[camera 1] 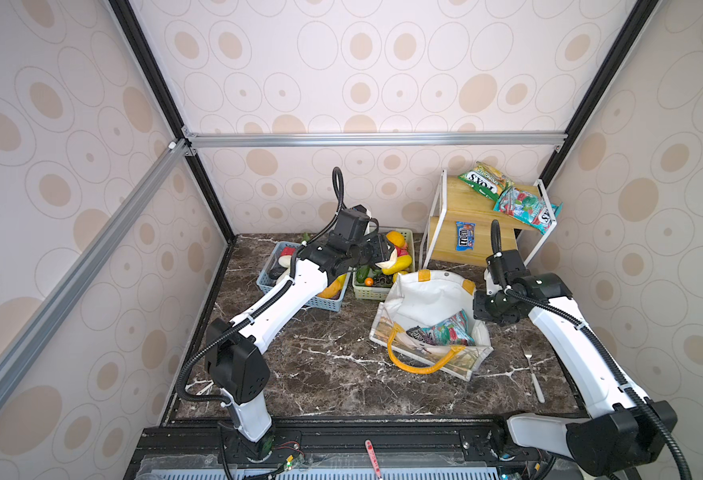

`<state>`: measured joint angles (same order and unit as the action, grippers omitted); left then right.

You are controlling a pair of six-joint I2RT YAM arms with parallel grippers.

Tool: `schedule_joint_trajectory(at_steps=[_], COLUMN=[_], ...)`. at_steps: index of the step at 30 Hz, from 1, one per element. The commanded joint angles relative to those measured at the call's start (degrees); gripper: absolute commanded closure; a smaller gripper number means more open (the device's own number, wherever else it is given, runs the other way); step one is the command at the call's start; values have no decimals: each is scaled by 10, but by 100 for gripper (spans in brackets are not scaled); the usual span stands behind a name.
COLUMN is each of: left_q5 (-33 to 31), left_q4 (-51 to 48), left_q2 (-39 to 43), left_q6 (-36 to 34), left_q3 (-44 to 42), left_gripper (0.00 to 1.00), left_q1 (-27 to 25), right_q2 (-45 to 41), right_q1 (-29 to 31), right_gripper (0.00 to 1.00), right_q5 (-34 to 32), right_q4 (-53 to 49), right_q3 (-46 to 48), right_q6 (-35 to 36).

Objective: Place the food into the grocery bag and tie it
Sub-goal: 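Carry the cream bread with the left gripper over the open tote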

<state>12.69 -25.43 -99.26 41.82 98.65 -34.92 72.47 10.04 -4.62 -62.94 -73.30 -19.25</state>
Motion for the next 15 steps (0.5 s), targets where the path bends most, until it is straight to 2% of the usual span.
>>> schedule_joint_trajectory(at_steps=[1, 15], left_q5=[39, 97], left_q4=[24, 45], left_q2=[23, 19], left_q6=[14, -14], left_q3=[-4, -10], left_gripper=[50, 49], left_q1=[-12, -72], right_q2=[7, -5], right_q1=[-2, -2], right_gripper=[91, 91], right_q5=[8, 9], right_q4=[-4, -2], right_q3=[5, 16], right_q6=[-10, -25])
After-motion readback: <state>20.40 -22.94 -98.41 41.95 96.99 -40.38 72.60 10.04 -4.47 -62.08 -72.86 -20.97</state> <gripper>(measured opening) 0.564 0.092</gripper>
